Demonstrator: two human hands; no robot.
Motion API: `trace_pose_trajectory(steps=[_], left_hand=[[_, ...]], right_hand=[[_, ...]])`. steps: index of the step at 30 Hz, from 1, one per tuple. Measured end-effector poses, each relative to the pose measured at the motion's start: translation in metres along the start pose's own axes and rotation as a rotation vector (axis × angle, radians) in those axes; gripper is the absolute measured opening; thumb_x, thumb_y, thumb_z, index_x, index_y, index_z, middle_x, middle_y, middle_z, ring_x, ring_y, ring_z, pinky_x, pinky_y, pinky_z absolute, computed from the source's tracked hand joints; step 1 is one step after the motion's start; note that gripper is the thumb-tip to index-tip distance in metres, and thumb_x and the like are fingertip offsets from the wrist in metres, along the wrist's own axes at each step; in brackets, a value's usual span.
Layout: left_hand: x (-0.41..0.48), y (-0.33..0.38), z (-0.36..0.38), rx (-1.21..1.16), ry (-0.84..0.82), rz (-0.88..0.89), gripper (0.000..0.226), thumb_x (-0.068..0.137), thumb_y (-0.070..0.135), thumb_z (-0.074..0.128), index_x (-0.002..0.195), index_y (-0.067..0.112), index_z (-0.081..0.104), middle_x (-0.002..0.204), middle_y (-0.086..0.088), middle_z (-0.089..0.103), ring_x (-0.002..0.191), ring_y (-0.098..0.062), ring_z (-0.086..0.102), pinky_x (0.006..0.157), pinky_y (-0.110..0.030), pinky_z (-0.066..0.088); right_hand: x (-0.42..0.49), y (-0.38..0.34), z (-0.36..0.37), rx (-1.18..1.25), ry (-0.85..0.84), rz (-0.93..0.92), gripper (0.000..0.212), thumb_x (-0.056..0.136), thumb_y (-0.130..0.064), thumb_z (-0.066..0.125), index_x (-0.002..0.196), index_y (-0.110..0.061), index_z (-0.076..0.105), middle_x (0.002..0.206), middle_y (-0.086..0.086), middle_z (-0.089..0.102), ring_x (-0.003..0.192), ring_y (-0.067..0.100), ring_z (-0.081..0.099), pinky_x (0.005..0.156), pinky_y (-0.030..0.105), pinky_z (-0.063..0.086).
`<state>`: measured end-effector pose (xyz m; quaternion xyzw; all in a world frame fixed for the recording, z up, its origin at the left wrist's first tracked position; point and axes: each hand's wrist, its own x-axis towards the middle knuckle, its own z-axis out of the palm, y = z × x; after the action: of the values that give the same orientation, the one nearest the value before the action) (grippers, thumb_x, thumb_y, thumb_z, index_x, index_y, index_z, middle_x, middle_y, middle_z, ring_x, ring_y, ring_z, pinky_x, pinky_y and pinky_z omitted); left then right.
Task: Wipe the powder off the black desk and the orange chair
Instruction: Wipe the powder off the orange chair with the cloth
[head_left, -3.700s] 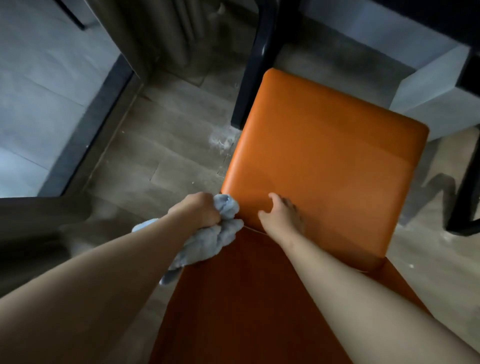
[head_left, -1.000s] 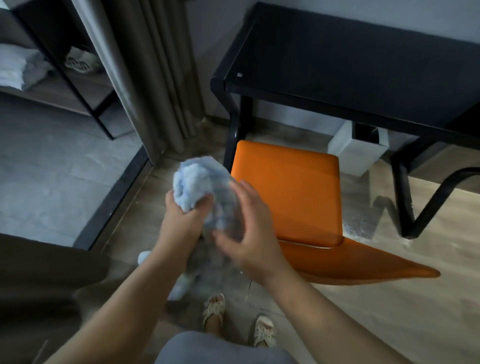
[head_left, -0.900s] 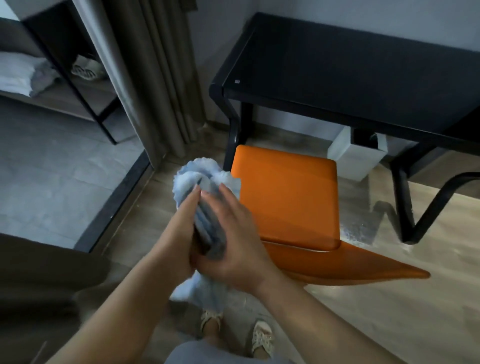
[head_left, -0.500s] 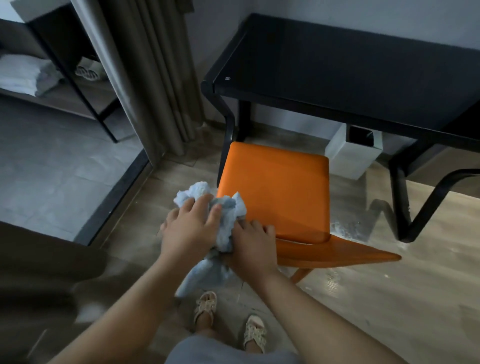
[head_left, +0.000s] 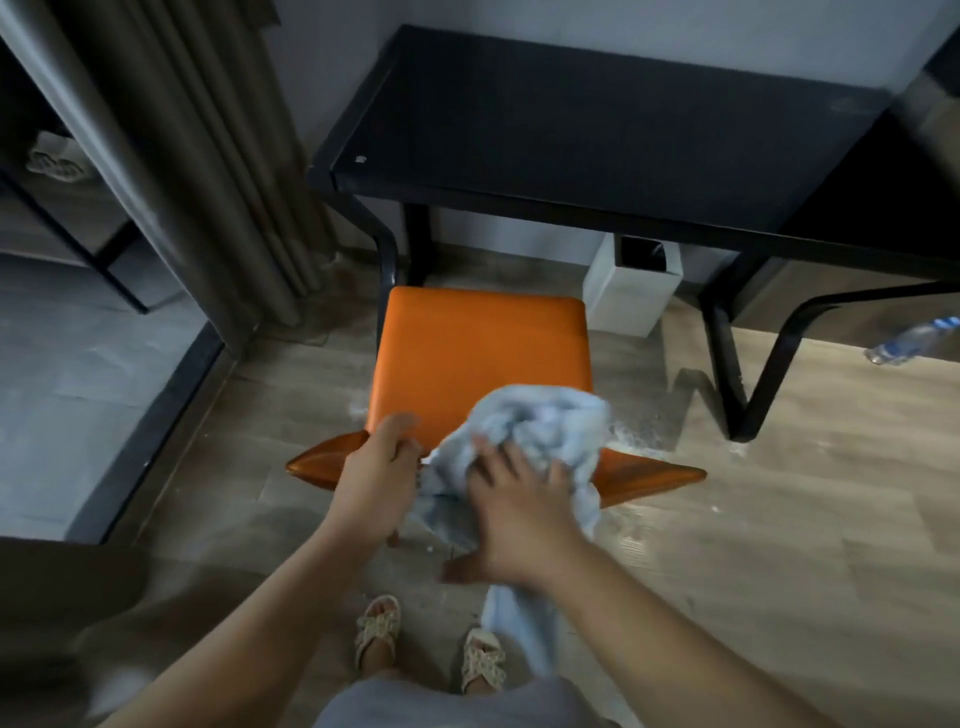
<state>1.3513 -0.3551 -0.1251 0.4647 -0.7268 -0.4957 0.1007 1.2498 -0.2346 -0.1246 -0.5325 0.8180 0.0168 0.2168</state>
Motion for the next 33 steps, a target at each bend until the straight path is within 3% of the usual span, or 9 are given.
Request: trace_pose_trajectory(steps=[2,5,12,16,20,24,28,30,33], left_hand=[[0.001,0.001,-0.001,0.012,0.047,0.008,0.024,0.098,0.020,0.036,0.118,0.024,0.050,0.089,0.000,0.063,0.081,-0.023,0.064,0.074,-0.042,0.052],[0.000,0.001,0.005,0.280,0.015,0.129,0.019,0.099,0.029,0.035,0.108,0.027,0.051,0.089,0.001,0.064,0.073,-0.013,0.059,0.066,-0.037,0.050],[0.006,0.001,0.030,0.728,-0.142,0.130,0.039,0.098,0.031,0.030,0.136,0.021,0.025,0.068,0.008,0.058,0.061,-0.015,0.061,0.058,-0.034,0.054],[0.014,0.003,0.037,0.742,-0.057,0.048,0.033,0.096,0.023,0.029,0.129,0.022,0.034,0.066,0.008,0.049,0.064,-0.019,0.054,0.056,-0.030,0.040],[0.021,0.009,0.042,0.753,-0.054,-0.026,0.035,0.096,0.028,0.028,0.131,0.025,0.035,0.075,0.006,0.056,0.072,-0.020,0.060,0.067,-0.034,0.050],[0.024,0.004,0.046,0.891,-0.178,0.059,0.030,0.098,0.037,0.026,0.105,0.028,0.054,0.068,0.009,0.055,0.064,-0.013,0.057,0.066,-0.030,0.050],[0.029,0.006,0.047,0.899,-0.328,0.008,0.032,0.097,0.036,0.030,0.102,0.027,0.060,0.086,0.007,0.064,0.077,-0.016,0.061,0.075,-0.032,0.051],[0.029,0.008,0.047,0.849,-0.383,-0.036,0.027,0.096,0.032,0.040,0.109,0.024,0.062,0.102,0.003,0.067,0.092,-0.019,0.064,0.080,-0.030,0.051],[0.029,0.014,0.048,0.633,-0.514,-0.187,0.031,0.091,0.014,0.056,0.121,0.006,0.057,0.110,-0.007,0.064,0.102,-0.021,0.063,0.078,-0.022,0.053]], right_hand=[[0.003,0.001,0.010,-0.068,0.114,-0.043,0.062,0.077,-0.059,0.057,0.129,-0.028,0.044,0.144,-0.002,0.037,0.135,0.027,0.027,0.099,0.051,0.021],[-0.002,0.041,0.007,-0.022,0.175,-0.034,0.040,0.085,-0.053,0.049,0.118,-0.032,0.055,0.129,-0.010,0.050,0.126,0.020,0.037,0.098,0.041,0.029],[-0.028,0.111,-0.015,0.055,0.128,0.099,0.044,0.075,-0.040,0.061,0.119,-0.037,0.056,0.138,-0.023,0.040,0.127,0.012,0.027,0.091,0.037,0.030],[-0.011,0.053,0.006,0.019,0.187,-0.160,0.034,0.082,-0.034,0.056,0.116,-0.030,0.060,0.137,-0.018,0.045,0.128,0.017,0.031,0.090,0.040,0.023],[-0.018,0.077,0.007,0.001,0.178,-0.155,0.044,0.081,-0.025,0.058,0.125,-0.029,0.055,0.141,-0.018,0.040,0.132,0.014,0.027,0.094,0.038,0.022],[-0.040,0.143,-0.014,0.071,0.184,-0.055,0.054,0.078,-0.023,0.064,0.130,-0.031,0.054,0.139,-0.019,0.045,0.129,0.011,0.032,0.095,0.028,0.025],[-0.044,0.151,-0.044,0.237,0.364,-0.025,0.023,0.069,-0.022,0.054,0.085,-0.016,0.069,0.094,0.003,0.069,0.097,0.028,0.058,0.079,0.034,0.043],[-0.034,0.121,-0.046,0.206,0.489,-0.141,0.025,0.062,-0.022,0.052,0.078,-0.012,0.068,0.079,0.009,0.067,0.080,0.032,0.062,0.069,0.040,0.049],[-0.012,0.084,-0.025,0.085,0.115,-0.084,0.038,0.075,-0.034,0.055,0.112,-0.025,0.060,0.112,-0.001,0.060,0.111,0.022,0.050,0.088,0.037,0.041]])
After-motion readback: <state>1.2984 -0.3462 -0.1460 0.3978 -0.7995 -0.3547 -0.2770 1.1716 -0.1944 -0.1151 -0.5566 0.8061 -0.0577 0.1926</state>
